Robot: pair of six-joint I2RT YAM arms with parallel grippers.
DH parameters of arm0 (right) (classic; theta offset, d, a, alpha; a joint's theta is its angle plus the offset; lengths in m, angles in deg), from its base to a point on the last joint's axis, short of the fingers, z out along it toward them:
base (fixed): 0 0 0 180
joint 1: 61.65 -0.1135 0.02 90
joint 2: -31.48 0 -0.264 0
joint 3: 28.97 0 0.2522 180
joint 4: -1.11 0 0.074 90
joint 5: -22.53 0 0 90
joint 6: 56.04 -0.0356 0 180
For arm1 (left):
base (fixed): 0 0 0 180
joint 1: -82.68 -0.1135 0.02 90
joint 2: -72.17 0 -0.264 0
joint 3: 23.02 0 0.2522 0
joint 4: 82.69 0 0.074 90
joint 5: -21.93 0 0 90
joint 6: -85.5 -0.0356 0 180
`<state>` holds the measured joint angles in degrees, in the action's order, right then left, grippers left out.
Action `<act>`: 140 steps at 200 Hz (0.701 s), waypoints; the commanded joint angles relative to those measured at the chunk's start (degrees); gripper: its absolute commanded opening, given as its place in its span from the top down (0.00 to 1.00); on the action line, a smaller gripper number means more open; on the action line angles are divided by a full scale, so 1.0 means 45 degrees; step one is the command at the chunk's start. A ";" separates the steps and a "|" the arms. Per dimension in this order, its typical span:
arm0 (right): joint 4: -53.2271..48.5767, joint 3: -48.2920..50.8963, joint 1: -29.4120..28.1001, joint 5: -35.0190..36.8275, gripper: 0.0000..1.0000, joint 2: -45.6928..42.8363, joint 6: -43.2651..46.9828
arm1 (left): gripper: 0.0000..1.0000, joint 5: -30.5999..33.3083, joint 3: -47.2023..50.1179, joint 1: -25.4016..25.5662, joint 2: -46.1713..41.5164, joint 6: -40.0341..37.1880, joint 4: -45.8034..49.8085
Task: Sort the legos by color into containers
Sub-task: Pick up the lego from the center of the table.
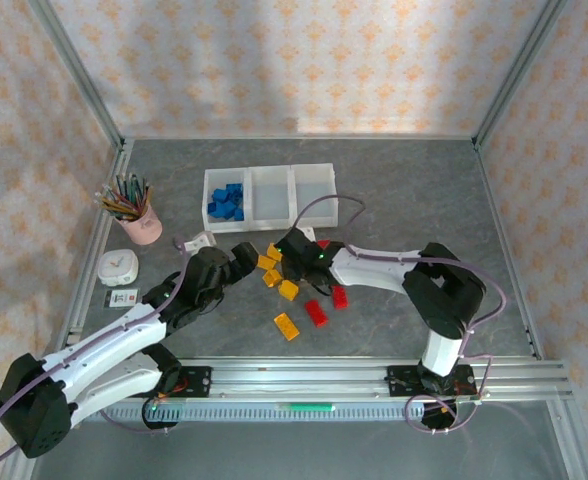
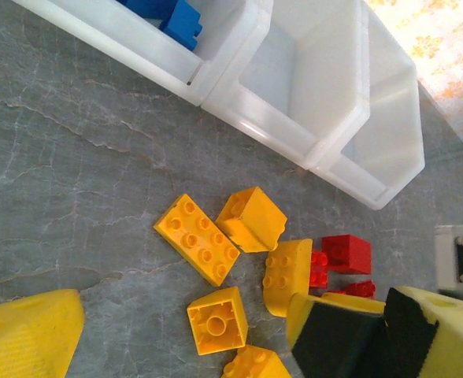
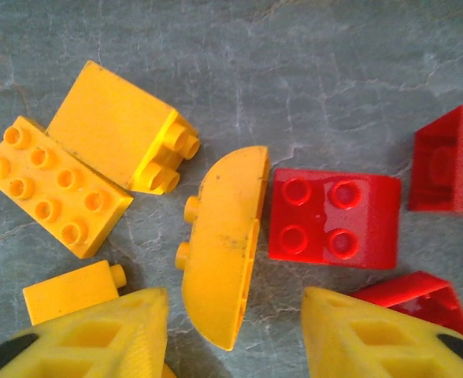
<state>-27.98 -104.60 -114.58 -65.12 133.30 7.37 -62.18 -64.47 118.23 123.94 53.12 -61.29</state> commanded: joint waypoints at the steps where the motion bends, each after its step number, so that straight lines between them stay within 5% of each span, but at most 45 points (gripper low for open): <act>1: 0.0136 -0.0351 -0.0112 0.0214 0.56 0.0335 -0.0519 | 0.01 0.0661 -0.0020 0.0088 -0.0326 0.0074 0.0186; 140: 0.0121 -0.1389 -0.0119 0.1558 0.84 0.1464 -0.0081 | 0.01 0.0956 -0.0254 0.0085 -0.0313 -0.0227 0.0341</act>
<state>-26.74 -110.20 -114.97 -61.58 140.51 5.86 -59.84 -64.47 118.23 122.54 52.88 -60.65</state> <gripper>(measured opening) 0.179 0.991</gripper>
